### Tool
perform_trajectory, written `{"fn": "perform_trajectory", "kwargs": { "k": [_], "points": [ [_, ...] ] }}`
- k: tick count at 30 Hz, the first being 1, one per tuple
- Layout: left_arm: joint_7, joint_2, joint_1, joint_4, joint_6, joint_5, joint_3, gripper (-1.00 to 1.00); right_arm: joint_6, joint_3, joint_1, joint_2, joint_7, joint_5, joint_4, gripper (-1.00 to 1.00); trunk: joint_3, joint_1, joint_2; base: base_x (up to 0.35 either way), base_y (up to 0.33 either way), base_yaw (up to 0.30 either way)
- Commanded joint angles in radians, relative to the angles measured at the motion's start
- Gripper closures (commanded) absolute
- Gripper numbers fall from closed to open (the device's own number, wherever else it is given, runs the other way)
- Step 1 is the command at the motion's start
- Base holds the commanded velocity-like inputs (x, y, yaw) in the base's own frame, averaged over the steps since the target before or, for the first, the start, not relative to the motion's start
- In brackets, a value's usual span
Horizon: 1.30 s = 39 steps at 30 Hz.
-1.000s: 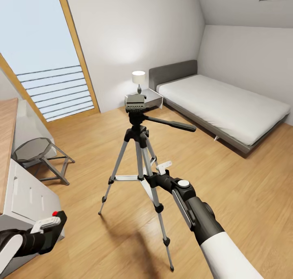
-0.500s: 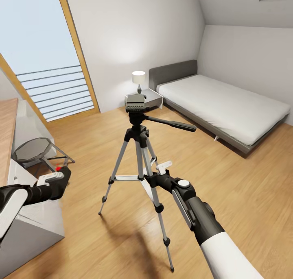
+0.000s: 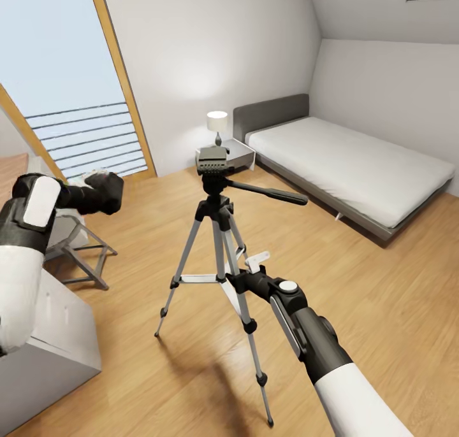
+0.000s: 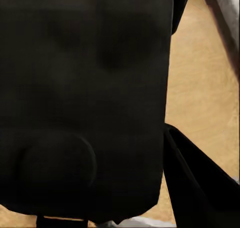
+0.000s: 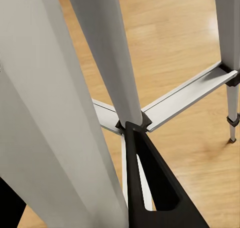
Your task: Attach the digital camera to the camera tripod in the bedroom.
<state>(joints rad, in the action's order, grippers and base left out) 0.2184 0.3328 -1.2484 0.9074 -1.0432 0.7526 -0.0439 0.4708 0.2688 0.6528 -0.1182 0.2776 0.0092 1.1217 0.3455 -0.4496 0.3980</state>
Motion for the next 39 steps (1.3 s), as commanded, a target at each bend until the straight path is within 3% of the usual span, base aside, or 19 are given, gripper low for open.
{"fn": "perform_trajectory", "kwargs": {
  "k": [1, 3, 4, 5, 8, 15, 23, 30, 39],
  "points": [
    [0.008, -0.04, -0.07, -0.033, -0.004, 0.027, 0.0, 1.0, 0.019, -0.002, 0.001, 0.0, -0.003, 0.071, -0.055, 1.0, 0.002, 0.0, 0.002, 0.0, 0.0, 0.0],
    [0.008, -0.074, -0.128, -0.071, -0.004, 0.023, 0.002, 1.0, 0.018, -0.002, 0.001, 0.001, -0.003, 0.071, -0.055, 1.0, 0.002, 0.0, 0.002, 0.0, 0.0, 0.0],
    [0.008, -0.105, -0.186, -0.107, -0.004, 0.021, 0.005, 1.0, 0.018, -0.002, 0.001, 0.001, -0.003, 0.071, -0.054, 1.0, 0.002, 0.0, 0.002, 0.0, 0.0, 0.0],
    [0.009, -0.183, -0.364, -0.194, -0.003, 0.018, 0.011, 1.0, 0.018, -0.002, 0.001, 0.001, -0.003, 0.071, -0.054, 1.0, 0.002, 0.0, 0.002, 0.0, 0.0, 0.0],
    [0.009, -0.231, -0.456, -0.225, -0.003, 0.018, 0.015, 1.0, 0.019, -0.002, 0.001, 0.002, -0.003, 0.071, -0.054, 1.0, 0.002, 0.0, 0.002, 0.0, 0.0, 0.0],
    [0.01, -0.31, -0.526, -0.234, -0.003, 0.016, 0.021, 1.0, 0.021, -0.002, 0.001, 0.002, -0.002, 0.071, -0.054, 1.0, 0.002, 0.0, 0.002, 0.0, 0.0, 0.0],
    [0.01, -0.32, -0.532, -0.226, -0.003, 0.014, 0.027, 1.0, 0.022, -0.002, 0.001, 0.002, -0.002, 0.07, -0.055, 1.0, 0.002, 0.0, 0.002, 0.0, 0.0, 0.0],
    [0.009, -0.326, -0.532, -0.175, -0.001, 0.014, 0.076, 1.0, 0.023, -0.002, 0.001, 0.002, -0.002, 0.07, -0.06, 1.0, 0.002, 0.0, 0.002, 0.0, 0.0, 0.0],
    [0.003, -0.35, -0.532, -0.183, 0.014, 0.021, 0.097, 1.0, 0.019, -0.002, 0.001, 0.002, -0.003, 0.069, -0.062, 1.0, 0.002, 0.0, 0.002, 0.0, 0.0, 0.0]
  ]
}}
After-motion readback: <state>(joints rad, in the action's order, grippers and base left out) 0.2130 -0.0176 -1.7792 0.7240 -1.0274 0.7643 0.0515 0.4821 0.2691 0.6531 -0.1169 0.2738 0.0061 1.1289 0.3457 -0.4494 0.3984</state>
